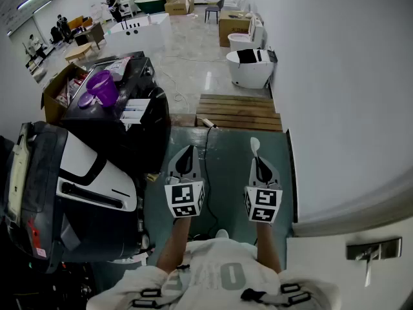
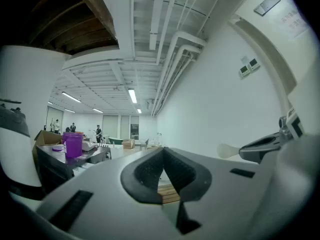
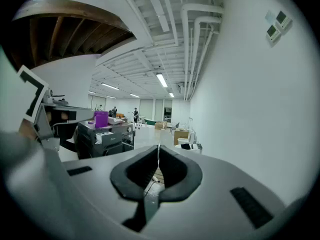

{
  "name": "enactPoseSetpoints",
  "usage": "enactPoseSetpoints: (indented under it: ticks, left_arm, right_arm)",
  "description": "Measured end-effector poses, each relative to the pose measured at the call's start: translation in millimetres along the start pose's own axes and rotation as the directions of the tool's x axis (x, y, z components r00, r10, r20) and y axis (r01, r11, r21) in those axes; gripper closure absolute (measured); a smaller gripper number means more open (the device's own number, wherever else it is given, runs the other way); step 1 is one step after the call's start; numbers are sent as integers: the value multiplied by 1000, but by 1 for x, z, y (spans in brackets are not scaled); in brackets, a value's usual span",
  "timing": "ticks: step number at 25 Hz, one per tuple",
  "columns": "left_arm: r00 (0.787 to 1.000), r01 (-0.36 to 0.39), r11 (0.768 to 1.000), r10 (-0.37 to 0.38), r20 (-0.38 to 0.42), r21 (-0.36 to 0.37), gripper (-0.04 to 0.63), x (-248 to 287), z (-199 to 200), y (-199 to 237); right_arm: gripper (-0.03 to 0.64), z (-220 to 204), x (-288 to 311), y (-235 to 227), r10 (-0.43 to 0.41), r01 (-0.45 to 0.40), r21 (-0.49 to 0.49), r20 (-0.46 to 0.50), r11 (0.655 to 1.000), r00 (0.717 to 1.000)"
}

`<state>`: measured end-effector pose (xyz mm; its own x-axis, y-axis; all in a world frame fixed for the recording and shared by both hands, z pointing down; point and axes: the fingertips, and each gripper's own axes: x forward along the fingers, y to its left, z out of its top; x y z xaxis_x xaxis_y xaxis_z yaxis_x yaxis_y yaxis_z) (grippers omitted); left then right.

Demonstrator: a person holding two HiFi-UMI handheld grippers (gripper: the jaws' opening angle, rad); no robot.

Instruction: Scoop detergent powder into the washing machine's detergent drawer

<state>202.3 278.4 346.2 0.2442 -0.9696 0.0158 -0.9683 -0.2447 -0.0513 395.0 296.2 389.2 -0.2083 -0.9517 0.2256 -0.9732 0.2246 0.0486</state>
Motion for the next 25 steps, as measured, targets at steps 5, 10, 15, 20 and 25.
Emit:
enactPoseSetpoints:
  ticks: [5,10,15,20,25]
  left_arm:
    - [1000,-6,1000,6,5,26,575,4,0,-6]
    - [1000,-11,999,11,6,36,575,10,0,-11]
    - [1000,-10,999,10,0,47,575,14,0,-19]
    - [1000,-25,998,25,6,52,575,24,5,-20]
    - [999,1,997,-4,43,77,575,50,14,-29]
  right_arm:
    - [606,2,5,-5,11,-11,-1,10,1000,1000]
    - [606,4,11,-9,25,-25,-5,20,1000,999]
    - [606,-1,16,-25,14,-16,69,29,997,999]
    - [606,-1,23,-35,15,-17,88,28,996,1000]
    - [606,1,40,-51,5,-10,109,43,994,999]
